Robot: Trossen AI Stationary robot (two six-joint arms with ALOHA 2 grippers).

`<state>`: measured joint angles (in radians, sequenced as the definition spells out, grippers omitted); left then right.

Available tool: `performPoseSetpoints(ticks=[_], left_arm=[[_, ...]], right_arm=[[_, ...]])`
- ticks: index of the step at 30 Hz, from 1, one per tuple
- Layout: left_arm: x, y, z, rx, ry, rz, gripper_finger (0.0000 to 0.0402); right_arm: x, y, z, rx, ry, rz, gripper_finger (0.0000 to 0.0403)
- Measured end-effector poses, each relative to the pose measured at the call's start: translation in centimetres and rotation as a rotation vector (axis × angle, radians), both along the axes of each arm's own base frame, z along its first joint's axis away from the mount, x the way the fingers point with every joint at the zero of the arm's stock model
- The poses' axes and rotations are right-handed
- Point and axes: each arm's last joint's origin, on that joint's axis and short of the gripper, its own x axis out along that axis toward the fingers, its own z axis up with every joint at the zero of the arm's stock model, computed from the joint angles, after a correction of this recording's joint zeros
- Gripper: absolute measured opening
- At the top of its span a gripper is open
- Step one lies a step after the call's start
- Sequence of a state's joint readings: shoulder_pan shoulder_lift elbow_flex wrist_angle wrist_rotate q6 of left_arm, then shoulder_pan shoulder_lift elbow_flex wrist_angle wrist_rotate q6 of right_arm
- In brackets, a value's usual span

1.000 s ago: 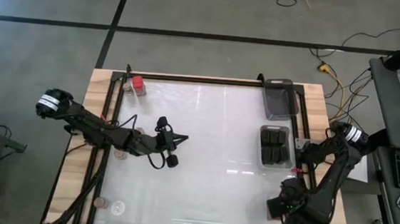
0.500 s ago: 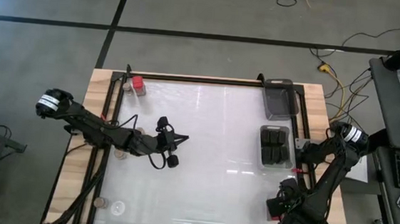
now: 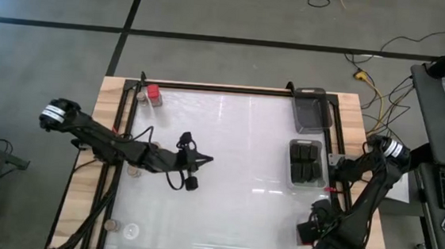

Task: Sort spices by type
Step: Put the red seasoning can into the transparent bin

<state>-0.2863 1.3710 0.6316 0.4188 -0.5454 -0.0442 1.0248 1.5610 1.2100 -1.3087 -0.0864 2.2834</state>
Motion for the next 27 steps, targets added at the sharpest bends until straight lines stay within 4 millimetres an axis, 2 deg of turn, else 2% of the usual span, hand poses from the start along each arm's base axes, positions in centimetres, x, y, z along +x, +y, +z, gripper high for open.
performPoseSetpoints(ticks=[7, 13, 17, 27], left_arm=[[-0.5, 0.1, 2.4, 0.027, -0.038, -0.046, 0.0000], [-1.2, 0.3, 3.0, 0.020, -0.047, -0.044, 0.0000], [-1.4, 0.3, 2.4, 0.003, -0.033, -0.038, 0.0000], [-1.4, 0.3, 2.0, -0.021, -0.029, -0.031, 0.0000]], right_arm=[[-0.3, -0.4, 1.1, -0.017, 0.012, 0.007, 0.0303], [0.0, -1.1, 1.7, -0.051, -0.061, -0.004, 0.0286], [0.6, -1.4, 1.7, -0.041, -0.067, -0.005, 0.0251], [2.3, -1.9, 1.4, 0.023, -0.091, 0.072, 0.0129]])
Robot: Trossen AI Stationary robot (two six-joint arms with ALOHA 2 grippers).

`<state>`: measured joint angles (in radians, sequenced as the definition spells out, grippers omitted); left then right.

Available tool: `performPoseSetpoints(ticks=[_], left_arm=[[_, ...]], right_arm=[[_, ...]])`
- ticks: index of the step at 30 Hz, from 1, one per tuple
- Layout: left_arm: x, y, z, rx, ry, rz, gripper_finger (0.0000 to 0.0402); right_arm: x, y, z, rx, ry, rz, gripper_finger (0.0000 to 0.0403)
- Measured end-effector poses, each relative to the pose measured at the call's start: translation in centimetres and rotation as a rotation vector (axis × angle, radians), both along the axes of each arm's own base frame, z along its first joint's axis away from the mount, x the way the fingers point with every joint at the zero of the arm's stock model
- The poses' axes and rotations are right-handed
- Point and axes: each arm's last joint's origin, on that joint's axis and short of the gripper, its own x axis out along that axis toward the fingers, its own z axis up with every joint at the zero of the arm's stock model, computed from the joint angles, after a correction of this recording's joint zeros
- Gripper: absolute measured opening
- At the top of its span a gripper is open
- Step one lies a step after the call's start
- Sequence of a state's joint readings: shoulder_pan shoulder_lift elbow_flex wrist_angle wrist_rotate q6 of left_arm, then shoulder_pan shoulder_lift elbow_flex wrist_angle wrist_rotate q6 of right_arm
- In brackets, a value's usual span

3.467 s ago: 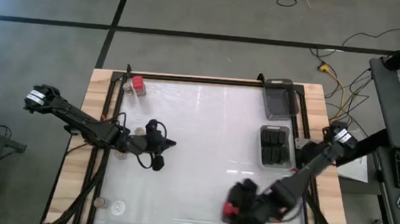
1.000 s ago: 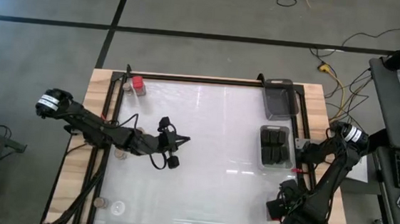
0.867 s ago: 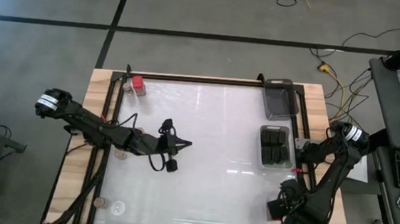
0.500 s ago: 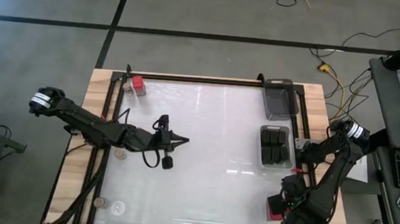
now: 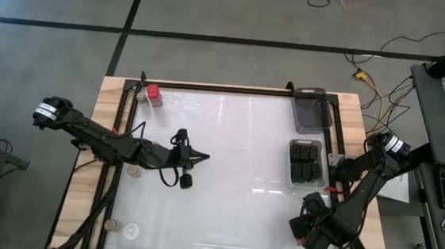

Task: Sort spices by type
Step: Put the red seasoning can into the transparent bin

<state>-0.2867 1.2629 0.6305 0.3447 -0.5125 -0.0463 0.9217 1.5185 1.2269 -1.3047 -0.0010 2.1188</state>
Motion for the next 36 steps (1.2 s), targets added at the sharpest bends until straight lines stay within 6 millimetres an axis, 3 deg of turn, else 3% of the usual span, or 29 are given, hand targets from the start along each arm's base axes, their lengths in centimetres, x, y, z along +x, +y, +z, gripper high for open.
performPoseSetpoints(ticks=[7, 13, 36], left_arm=[[0.0, 0.0, 0.0, 0.000, 0.001, -0.001, 0.0000], [0.0, 0.0, 0.0, 0.000, 0.002, -0.002, 0.0000], [0.0, 0.7, -0.6, -0.091, 0.040, 0.025, 0.0000]], right_arm=[[-0.2, -0.4, -0.9, -0.020, 0.026, 0.008, 0.0063], [-0.5, -0.6, -2.0, 0.002, 0.083, -0.001, 0.0030], [-1.4, -1.0, -2.3, 0.061, 0.236, 0.010, 0.0021]])
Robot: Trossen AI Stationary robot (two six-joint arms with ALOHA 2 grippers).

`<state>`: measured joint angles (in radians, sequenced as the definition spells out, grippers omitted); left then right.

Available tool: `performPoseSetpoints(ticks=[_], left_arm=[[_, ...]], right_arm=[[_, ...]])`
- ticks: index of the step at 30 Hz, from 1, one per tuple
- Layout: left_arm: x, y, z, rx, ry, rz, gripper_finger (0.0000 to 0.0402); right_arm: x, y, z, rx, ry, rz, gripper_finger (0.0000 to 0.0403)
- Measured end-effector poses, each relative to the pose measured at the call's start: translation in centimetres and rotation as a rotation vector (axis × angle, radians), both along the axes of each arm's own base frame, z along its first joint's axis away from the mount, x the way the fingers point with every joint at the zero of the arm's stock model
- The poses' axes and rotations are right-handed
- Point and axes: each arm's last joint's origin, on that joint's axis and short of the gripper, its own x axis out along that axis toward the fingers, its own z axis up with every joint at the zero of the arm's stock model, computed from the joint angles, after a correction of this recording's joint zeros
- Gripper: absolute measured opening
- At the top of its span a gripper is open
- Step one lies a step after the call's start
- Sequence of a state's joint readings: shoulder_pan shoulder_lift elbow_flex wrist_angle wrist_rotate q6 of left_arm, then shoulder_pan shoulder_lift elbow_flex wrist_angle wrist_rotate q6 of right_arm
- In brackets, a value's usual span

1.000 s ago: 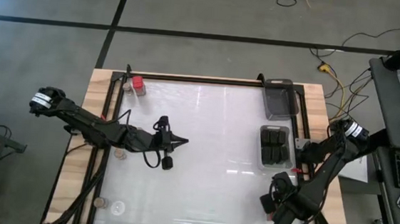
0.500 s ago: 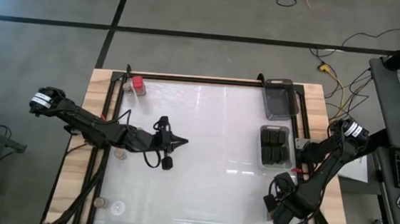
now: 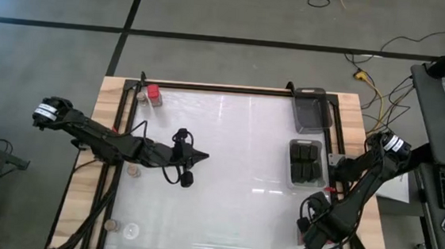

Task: Sort spices by type
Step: Put the red seasoning can into the transparent bin

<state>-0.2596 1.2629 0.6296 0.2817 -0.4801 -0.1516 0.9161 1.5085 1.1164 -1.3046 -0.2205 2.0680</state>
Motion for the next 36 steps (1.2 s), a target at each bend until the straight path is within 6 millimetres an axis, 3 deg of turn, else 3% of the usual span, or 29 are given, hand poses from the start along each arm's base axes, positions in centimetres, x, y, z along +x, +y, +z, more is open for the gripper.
performPoseSetpoints(ticks=[5, 12, 22, 36], left_arm=[[-0.1, 0.1, 0.0, 0.009, 0.016, 0.005, 0.0000], [-0.1, 0.1, 0.0, 0.016, 0.042, 0.005, 0.0000], [-0.1, 0.1, 0.0, 0.014, 0.042, 0.007, 0.0000], [-0.1, 0.0, 0.0, 0.012, 0.050, 0.007, 0.0000]], right_arm=[[-0.3, -0.2, 0.9, 0.015, 0.034, 0.019, 0.0042], [0.7, 0.7, 3.0, 0.144, -0.156, 0.057, 0.0071], [1.1, 1.2, 1.3, 0.158, -0.183, 0.070, 0.0047], [0.9, 0.9, 1.5, 0.167, -0.169, 0.062, 0.0038]])
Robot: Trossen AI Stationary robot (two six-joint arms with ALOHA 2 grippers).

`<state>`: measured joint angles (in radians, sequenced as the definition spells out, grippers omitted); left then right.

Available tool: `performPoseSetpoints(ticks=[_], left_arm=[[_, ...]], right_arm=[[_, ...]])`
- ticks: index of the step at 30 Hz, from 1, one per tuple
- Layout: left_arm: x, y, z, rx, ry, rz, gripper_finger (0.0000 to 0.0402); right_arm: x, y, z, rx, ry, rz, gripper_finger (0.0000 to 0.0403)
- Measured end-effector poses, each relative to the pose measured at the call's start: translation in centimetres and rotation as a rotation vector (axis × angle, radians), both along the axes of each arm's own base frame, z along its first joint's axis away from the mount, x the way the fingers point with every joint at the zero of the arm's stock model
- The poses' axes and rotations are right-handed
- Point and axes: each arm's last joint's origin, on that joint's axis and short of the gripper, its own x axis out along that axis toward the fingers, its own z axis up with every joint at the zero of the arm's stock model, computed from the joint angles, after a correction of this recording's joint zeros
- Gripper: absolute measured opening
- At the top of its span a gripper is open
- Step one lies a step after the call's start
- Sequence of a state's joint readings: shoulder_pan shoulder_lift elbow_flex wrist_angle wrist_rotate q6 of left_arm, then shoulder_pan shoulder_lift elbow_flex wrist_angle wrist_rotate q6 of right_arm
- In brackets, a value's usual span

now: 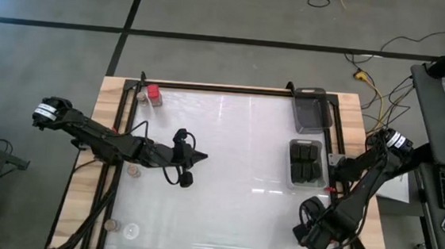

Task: Sort spices by type
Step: Put the red seasoning can into the transparent bin

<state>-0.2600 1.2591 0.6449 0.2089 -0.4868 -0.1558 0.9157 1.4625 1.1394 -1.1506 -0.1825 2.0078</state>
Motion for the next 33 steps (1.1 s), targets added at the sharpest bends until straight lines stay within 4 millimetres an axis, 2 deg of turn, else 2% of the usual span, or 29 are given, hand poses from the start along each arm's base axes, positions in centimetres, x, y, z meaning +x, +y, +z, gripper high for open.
performPoseSetpoints(ticks=[6, 20, 33], left_arm=[[0.0, 0.0, 0.0, 0.000, 0.000, 0.000, 0.0000], [0.0, 0.0, 0.0, 0.000, 0.001, 0.000, 0.0000], [0.0, 0.0, 0.0, 0.002, 0.002, 0.003, 0.0000]], right_arm=[[-0.3, -0.3, 0.4, -0.004, 0.003, 0.000, 0.0038], [-0.7, -0.8, -0.7, -0.023, 0.066, -0.002, 0.0038], [-1.4, -1.5, -0.1, -0.046, 0.123, -0.021, 0.0038]])
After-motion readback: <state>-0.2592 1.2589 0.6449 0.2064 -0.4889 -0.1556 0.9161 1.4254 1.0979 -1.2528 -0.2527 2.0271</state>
